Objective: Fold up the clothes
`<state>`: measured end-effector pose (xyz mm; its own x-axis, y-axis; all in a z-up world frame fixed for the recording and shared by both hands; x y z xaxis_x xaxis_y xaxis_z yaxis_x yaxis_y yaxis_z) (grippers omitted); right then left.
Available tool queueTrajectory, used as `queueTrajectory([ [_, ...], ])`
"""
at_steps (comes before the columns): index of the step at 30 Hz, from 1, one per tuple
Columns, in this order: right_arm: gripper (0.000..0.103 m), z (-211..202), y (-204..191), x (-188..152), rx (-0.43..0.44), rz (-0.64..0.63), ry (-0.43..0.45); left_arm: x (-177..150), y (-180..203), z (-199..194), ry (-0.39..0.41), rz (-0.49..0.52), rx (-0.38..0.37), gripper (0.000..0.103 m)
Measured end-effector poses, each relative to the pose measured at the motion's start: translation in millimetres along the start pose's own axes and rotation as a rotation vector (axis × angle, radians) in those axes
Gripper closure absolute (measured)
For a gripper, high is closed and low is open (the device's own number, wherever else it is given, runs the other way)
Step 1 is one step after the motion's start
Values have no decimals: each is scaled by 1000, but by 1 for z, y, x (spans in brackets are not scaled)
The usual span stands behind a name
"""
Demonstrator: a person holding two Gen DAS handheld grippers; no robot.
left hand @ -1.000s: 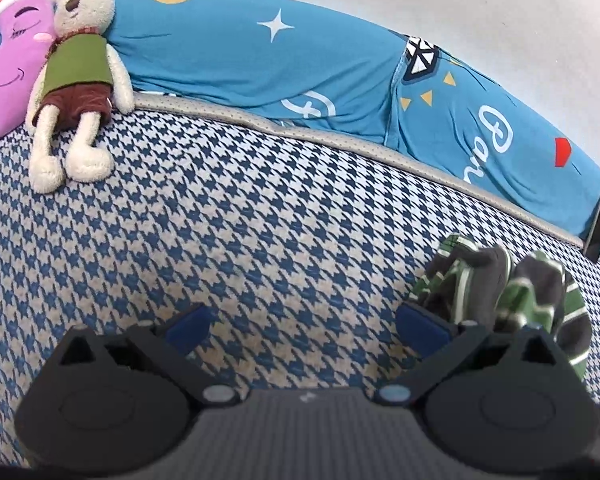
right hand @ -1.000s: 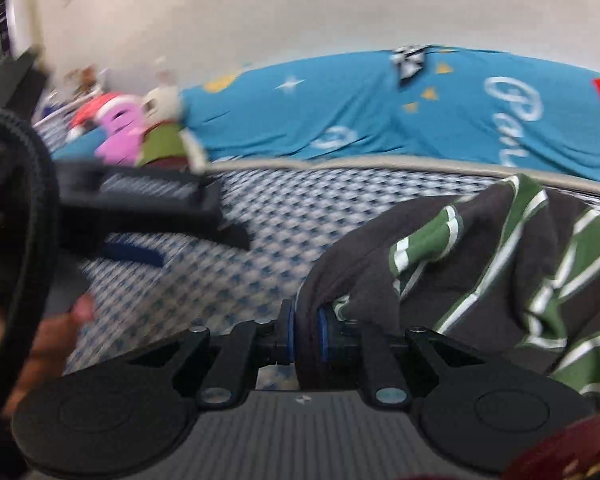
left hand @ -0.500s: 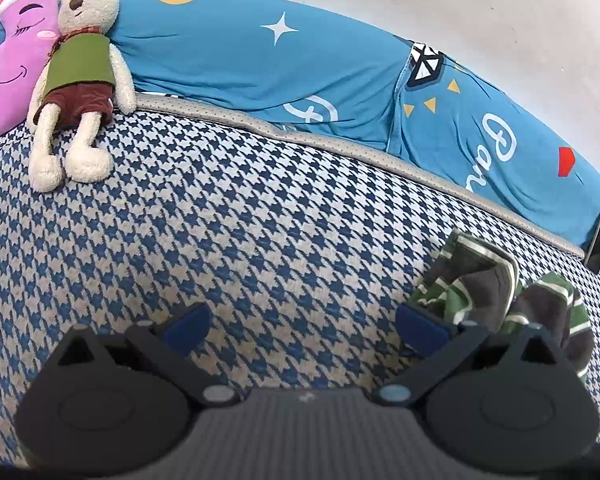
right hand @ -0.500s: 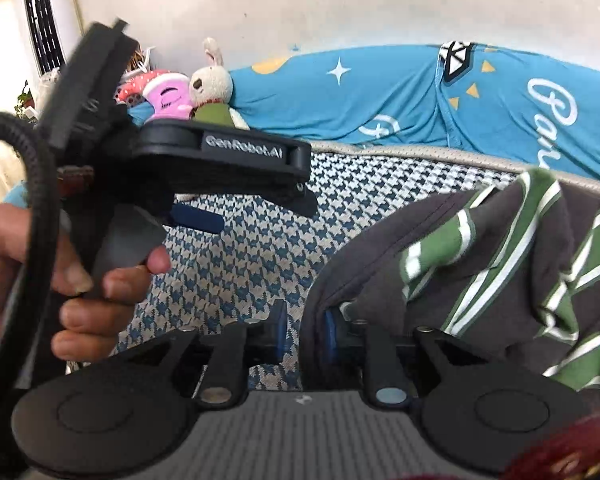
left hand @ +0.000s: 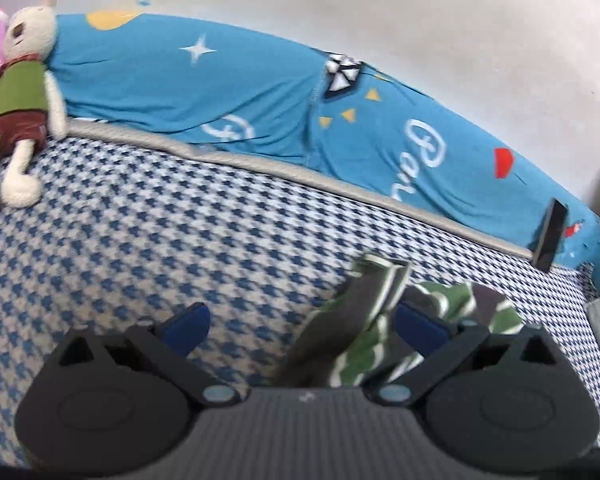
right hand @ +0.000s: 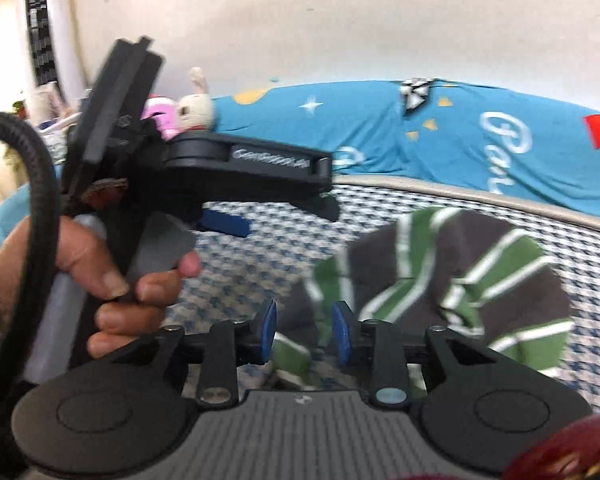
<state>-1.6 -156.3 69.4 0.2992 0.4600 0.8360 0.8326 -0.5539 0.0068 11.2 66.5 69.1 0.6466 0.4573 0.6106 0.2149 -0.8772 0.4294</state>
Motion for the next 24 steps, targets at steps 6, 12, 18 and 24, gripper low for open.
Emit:
queueTrajectory([
  [6, 66, -9, 36, -14, -178, 99, -42, -11, 19, 16, -41, 41, -26, 0],
  [12, 54, -18, 75, -36, -282, 273, -85, -19, 20, 38, -91, 41, 22, 0],
  [18, 37, -13, 97, -53, -245, 414, -139, -20, 10, 54, -120, 3, 49, 0],
  [24, 31, 19, 107, -57, -213, 445, -183, -23, 0, 60, -121, 7, 136, 0],
])
Point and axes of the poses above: each gripper's, at about its wrist camera, not at the fingertips, and z roughly the way its jaws point, y to its right, x to its top, the point moved 2 cm from there along z, roughly the way its jaws point, and after that the axes turned 11 degrees about -z, right-handed, at the moved point
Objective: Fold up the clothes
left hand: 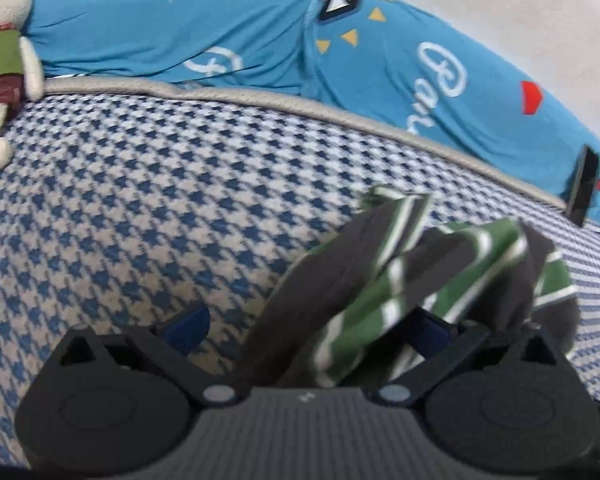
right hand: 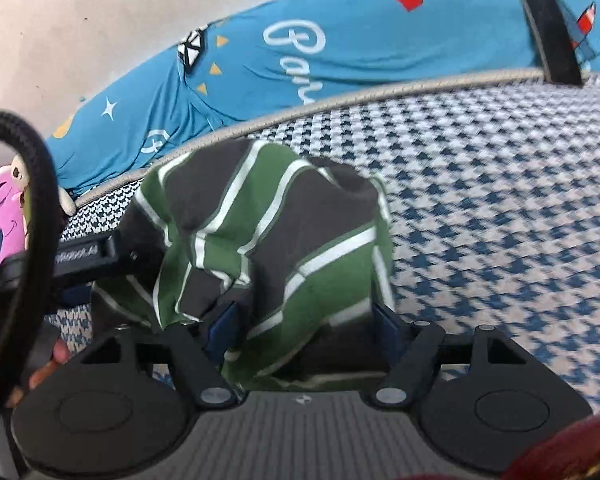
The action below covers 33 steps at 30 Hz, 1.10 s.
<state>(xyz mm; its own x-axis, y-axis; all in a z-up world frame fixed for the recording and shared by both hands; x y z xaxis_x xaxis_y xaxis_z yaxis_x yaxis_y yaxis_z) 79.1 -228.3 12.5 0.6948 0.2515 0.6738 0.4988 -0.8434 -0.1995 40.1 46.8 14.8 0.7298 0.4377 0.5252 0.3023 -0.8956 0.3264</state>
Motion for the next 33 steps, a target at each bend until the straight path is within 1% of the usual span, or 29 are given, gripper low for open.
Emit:
queueTrajectory([
  [2, 32, 11, 1, 3, 12, 20, -5, 2, -4, 0, 9, -6, 18, 0],
  [3, 34, 14, 0, 4, 7, 19, -2, 3, -6, -1, 15, -8, 27, 0],
  [5, 56, 20, 0, 7, 2, 17, 4, 4, -9, -3, 27, -8, 36, 0],
  [6, 63, 22, 0, 8, 11, 17, 6, 4, -10, -4, 35, -8, 45, 0],
  [7, 78, 23, 0, 10, 22, 17, 9, 5, -11, -5, 45, -8, 56, 0],
  [8, 87, 26, -2, 13, 37, 16, 17, 6, -12, -8, 62, -8, 74, 0],
  [9, 88, 28, -3, 15, 48, 14, 28, 9, -13, -10, 78, -7, 88, 0],
  [11, 92, 25, -6, 21, 43, -8, 74, 14, -14, -14, 110, -9, 109, 0],
  [16, 93, 7, -16, 47, 86, -33, 228, 24, -22, -26, 182, -34, 155, 1],
  [18, 93, 1, -21, 56, 103, -41, 277, 28, -29, -31, 194, -51, 160, 1],
  [23, 93, 3, -34, 71, 126, -50, 331, 36, -42, -46, 231, -91, 163, 1],
  [26, 93, 5, -43, 77, 144, -85, 360, 40, -44, -56, 262, -100, 147, 0],
  [30, 93, 12, -62, 81, 215, -126, 377, 47, -49, -68, 300, -133, 120, 0],
  [33, 93, 19, -89, 77, 266, -198, 370, 52, -55, -76, 325, -164, 92, 0],
])
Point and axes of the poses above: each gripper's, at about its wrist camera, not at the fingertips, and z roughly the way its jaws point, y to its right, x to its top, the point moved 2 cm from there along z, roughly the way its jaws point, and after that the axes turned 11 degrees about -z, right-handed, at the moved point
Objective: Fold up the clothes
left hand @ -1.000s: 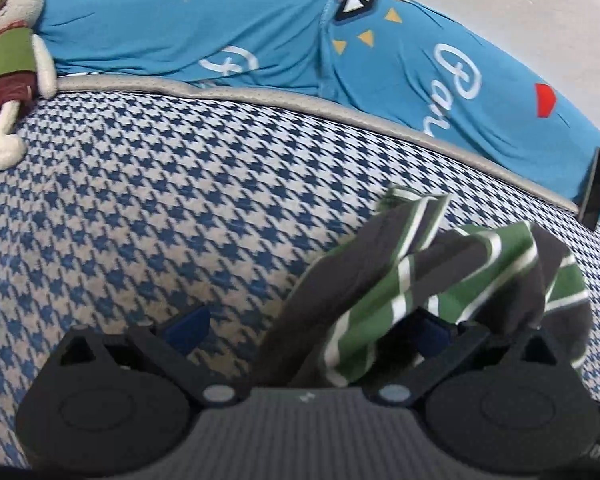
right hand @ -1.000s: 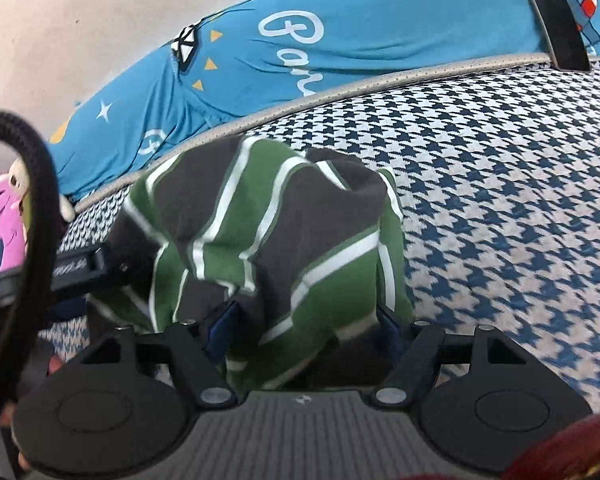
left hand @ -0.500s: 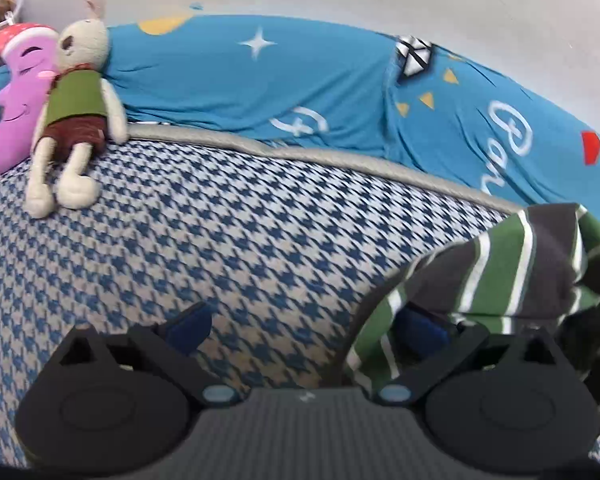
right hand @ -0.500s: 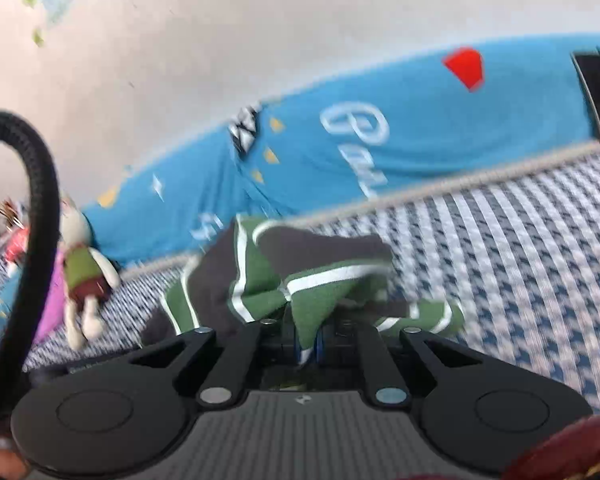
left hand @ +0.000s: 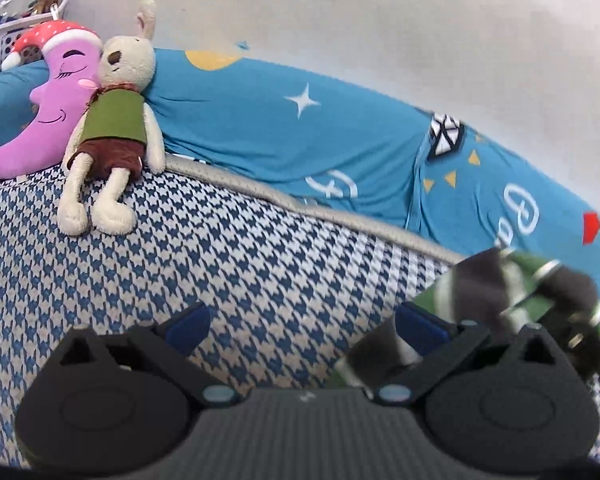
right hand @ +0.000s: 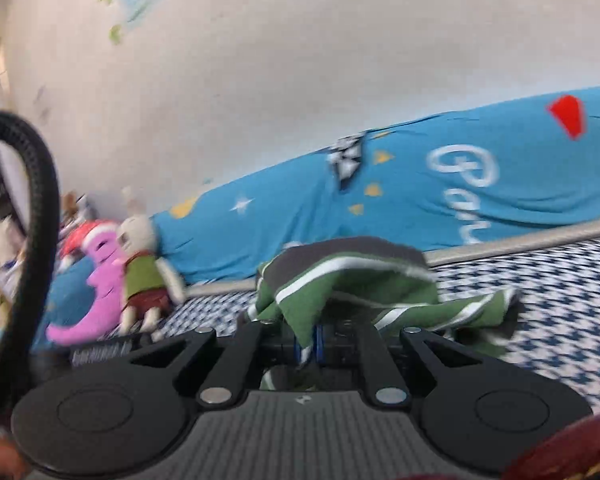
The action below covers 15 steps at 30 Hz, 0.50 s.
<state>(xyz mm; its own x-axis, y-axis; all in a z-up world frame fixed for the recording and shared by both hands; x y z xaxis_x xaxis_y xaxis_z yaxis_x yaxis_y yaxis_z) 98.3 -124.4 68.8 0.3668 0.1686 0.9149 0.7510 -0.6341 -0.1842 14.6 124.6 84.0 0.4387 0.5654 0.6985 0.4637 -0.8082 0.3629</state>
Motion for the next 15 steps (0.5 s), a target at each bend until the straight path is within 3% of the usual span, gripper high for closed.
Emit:
queueTrajectory([
  [6, 93, 21, -53, -23, 83, -192, -72, 11, -5, -10, 23, -33, -89, 0],
  [12, 89, 30, -74, -47, 126, -282, -145, 4, 2, -3, -83, 3, -221, 0],
  [15, 88, 28, -74, -50, 134, -283, -162, -4, 4, 11, -154, 15, -195, 0],
])
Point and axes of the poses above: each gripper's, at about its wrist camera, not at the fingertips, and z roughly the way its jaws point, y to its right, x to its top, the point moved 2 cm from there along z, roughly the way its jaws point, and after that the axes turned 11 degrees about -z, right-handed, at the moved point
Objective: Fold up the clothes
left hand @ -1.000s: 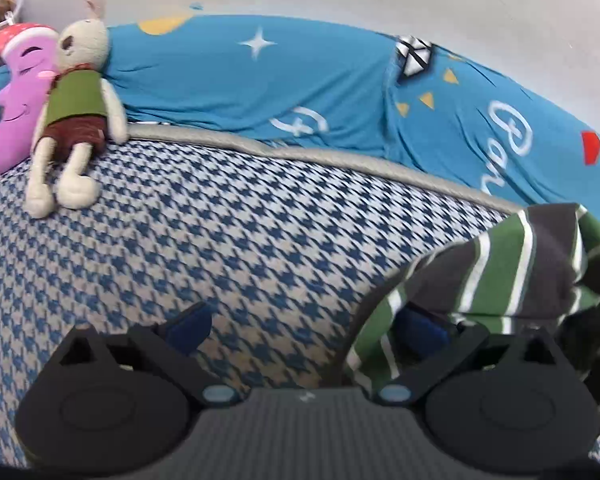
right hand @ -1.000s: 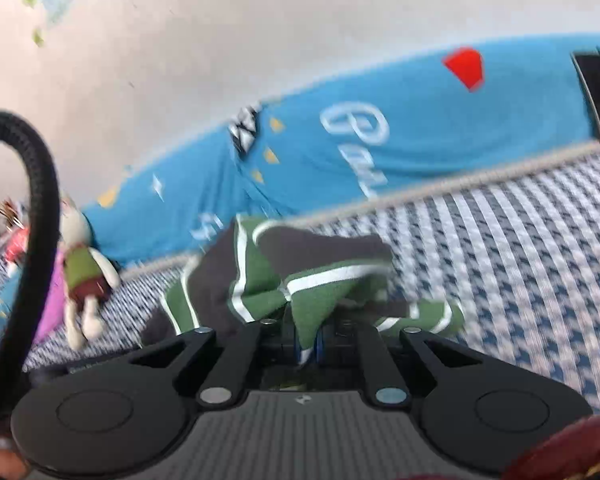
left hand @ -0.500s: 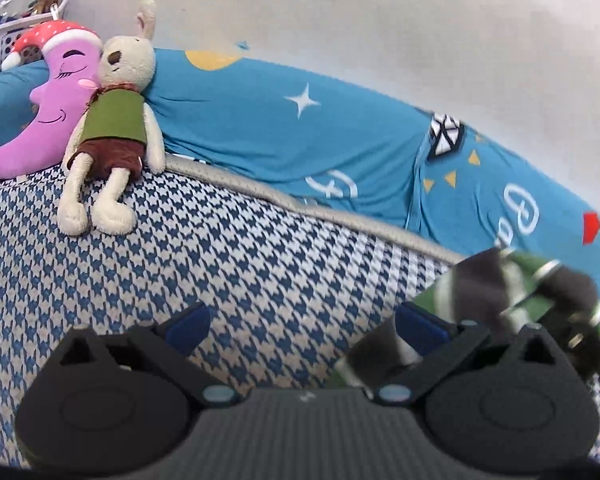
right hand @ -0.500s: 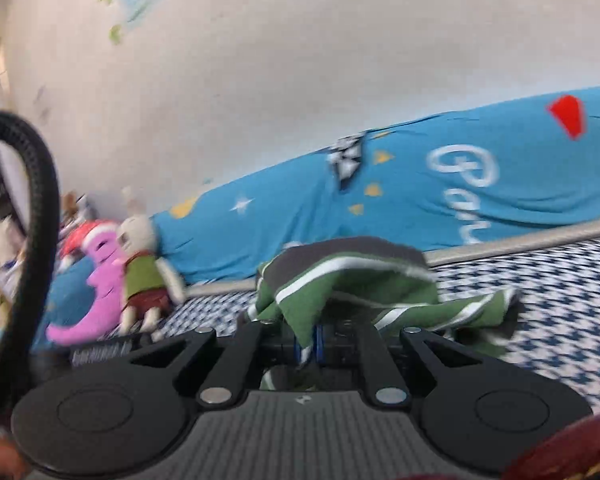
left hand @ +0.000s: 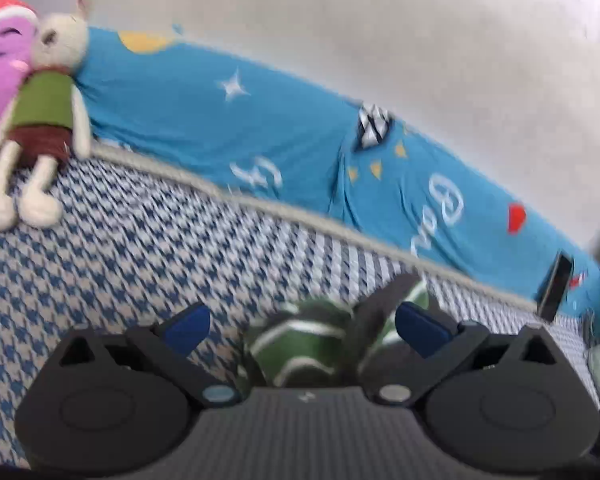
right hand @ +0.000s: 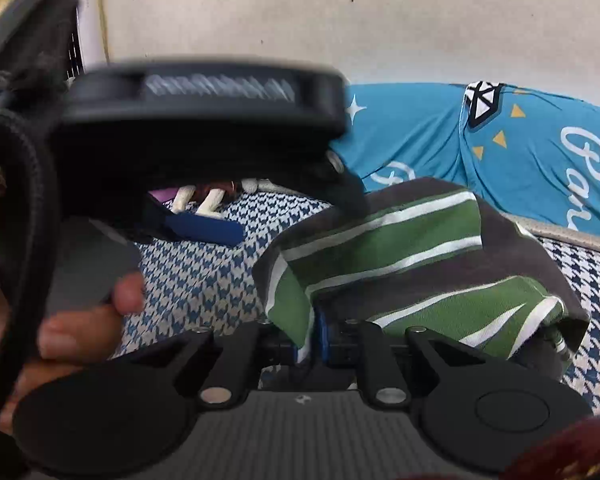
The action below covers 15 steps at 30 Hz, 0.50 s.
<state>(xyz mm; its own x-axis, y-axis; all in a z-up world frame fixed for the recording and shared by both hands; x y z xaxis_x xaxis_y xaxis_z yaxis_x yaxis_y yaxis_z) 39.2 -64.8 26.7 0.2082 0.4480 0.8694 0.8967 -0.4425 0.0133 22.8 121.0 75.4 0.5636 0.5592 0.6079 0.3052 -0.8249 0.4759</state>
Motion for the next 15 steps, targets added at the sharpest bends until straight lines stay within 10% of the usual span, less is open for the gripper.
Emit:
queueTrajectory([
  [15, 76, -50, 7, -2, -48, -12, -16, -9, -4, 30, -24, 52, 208, 0],
])
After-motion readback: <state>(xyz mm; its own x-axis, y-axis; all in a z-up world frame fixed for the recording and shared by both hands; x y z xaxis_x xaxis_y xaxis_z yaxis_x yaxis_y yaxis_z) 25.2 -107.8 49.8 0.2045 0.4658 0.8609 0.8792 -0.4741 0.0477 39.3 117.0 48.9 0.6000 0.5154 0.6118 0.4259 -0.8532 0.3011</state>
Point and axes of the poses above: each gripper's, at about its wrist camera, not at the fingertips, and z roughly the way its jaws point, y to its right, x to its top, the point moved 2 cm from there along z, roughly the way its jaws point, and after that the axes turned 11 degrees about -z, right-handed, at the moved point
